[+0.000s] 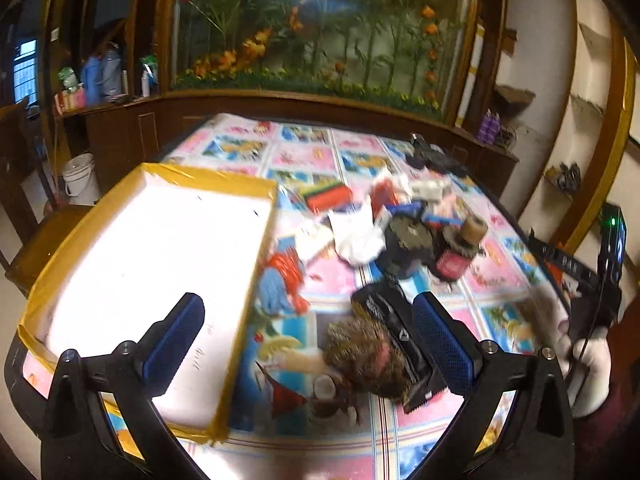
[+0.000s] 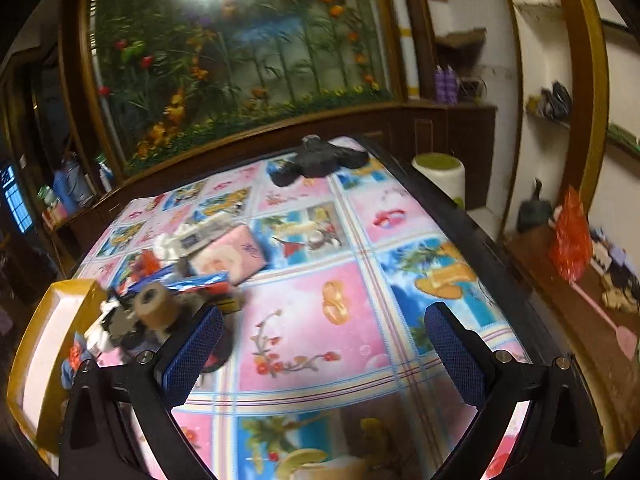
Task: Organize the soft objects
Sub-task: 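Lower the hat and packet into the white tray and open the left gripper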
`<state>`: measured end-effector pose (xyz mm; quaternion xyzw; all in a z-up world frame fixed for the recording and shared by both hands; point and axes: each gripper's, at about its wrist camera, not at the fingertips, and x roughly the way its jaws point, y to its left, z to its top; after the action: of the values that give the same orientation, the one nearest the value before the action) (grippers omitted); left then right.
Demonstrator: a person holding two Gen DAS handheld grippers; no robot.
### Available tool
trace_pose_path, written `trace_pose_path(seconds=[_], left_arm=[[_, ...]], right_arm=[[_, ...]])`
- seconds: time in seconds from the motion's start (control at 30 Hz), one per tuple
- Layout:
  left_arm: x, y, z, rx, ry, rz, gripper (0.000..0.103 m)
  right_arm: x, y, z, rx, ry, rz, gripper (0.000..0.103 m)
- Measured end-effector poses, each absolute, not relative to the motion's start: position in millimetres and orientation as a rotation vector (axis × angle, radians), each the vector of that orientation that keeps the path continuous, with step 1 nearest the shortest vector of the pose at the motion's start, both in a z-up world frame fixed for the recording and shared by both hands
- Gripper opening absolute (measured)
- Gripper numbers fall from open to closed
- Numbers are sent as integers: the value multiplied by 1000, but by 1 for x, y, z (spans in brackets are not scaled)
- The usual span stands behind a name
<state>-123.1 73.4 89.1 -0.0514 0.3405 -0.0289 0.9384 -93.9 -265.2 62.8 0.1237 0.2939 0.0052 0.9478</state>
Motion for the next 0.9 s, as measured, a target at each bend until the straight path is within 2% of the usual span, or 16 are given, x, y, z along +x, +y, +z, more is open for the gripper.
trace_pose_path(seconds=[0.17,0.23,0.3,0.67,0.7,0.73,0.9], left_arm=[[-121,51,63,-22,766,-114,103],[-119,51,57,-51,801,-152,90],[-112,53,51,-106,847,-192,83],[-88,34,25,-80,927,-250,83],[-89,34,21,-108,941,-276,69],[-90,35,18,-136,954,-302,60],[-107,52,29,-196,910,-311,59]], right_arm=[[-90,-267,53,267,607,64,102],[-91,-265,60,235,578,70,102],[-87,-257,57,204,592,83,102],[-81,-230,45,83,622,77,102],[-80,-229,45,80,626,74,102],[-79,-229,44,78,629,73,102],[-76,-226,44,63,644,74,102]])
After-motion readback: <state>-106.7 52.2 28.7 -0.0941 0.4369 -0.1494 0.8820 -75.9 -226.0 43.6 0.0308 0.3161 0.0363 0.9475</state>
